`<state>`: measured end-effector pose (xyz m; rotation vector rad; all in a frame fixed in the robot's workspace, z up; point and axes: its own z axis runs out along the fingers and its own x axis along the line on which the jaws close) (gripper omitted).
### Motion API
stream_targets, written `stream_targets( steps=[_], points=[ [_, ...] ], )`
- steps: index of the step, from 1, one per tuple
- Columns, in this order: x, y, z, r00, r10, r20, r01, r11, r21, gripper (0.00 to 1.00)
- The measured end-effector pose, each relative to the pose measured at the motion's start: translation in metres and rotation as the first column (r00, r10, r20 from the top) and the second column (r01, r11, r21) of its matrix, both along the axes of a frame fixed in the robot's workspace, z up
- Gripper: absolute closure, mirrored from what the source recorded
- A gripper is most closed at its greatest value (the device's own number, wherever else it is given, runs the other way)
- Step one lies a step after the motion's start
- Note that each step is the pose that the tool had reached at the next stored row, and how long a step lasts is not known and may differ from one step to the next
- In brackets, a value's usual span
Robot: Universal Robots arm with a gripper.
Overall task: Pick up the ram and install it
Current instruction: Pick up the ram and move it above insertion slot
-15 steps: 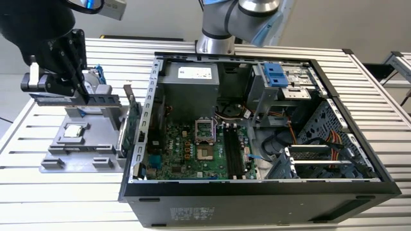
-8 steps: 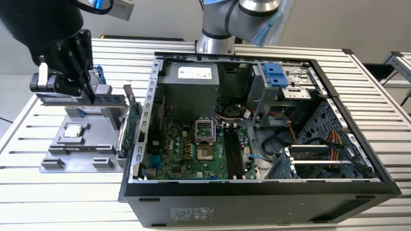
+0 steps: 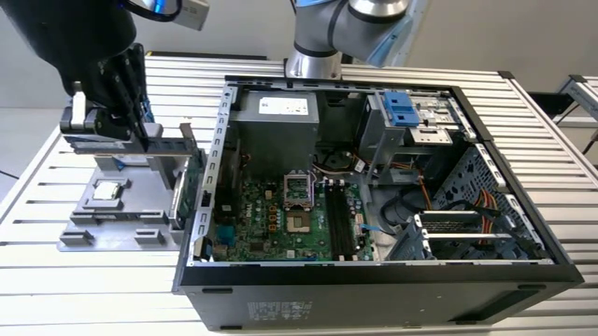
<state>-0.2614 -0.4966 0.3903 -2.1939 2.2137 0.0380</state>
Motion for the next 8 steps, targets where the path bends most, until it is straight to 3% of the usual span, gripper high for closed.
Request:
stream_targets(
  steps=[8],
  points=[
    [0.0113,0.0,0.0,1.0,0.0,-0.0002,0.0,1.0,0.0001,1.0]
  ],
)
